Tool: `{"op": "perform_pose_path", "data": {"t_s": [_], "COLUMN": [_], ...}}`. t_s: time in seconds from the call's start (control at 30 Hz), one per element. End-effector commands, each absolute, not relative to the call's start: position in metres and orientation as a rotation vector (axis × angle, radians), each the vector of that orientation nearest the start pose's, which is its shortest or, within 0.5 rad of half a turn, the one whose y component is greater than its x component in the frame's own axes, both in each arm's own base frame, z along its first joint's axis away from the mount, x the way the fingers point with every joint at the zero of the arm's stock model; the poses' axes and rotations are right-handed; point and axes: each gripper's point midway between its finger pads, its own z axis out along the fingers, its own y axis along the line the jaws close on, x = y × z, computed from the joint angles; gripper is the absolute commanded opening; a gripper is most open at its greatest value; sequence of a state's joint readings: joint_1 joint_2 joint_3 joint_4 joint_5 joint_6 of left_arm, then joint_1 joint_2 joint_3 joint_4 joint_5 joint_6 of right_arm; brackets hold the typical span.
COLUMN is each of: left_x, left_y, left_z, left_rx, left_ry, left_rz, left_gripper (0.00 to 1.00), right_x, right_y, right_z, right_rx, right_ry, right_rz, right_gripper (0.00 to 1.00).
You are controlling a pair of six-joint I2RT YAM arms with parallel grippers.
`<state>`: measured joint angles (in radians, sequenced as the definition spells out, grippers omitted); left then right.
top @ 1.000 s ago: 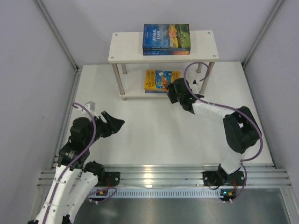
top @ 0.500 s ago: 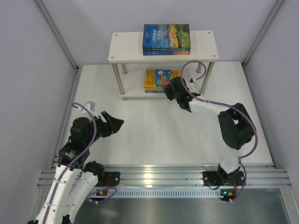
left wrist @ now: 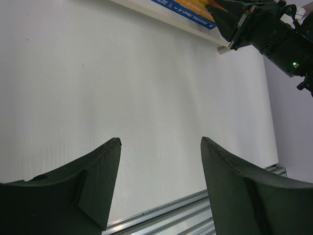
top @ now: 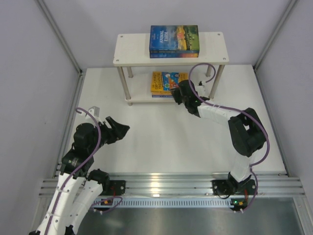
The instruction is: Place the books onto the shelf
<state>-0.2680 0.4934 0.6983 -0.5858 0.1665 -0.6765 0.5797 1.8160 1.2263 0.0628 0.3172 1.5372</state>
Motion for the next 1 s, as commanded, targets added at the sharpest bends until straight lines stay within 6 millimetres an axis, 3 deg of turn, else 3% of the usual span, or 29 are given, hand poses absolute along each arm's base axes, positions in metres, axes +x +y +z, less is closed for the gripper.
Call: {"op": "perform_pose_path", "data": {"t_s": [0.0,0.97], "left_x": [0.211,0.212], "left_y": [-0.112,-0.113], "left_z": [0.238,0.24], "left_rx": [-0.279,-0.283], "left_ry": [1.967,1.957], "left_rz": [-0.764,-0.771], "left_gripper": [0.71,0.71], "right_x": [0.474,0.472], "right_y": [0.282,0.259], "right_z": [0.178,0.166], "right_rx": [1.173,1.209], "right_ry": [1.792,1.799], "right_rz": [0.954,0.86], "right_gripper": [0.22,0.17]}}
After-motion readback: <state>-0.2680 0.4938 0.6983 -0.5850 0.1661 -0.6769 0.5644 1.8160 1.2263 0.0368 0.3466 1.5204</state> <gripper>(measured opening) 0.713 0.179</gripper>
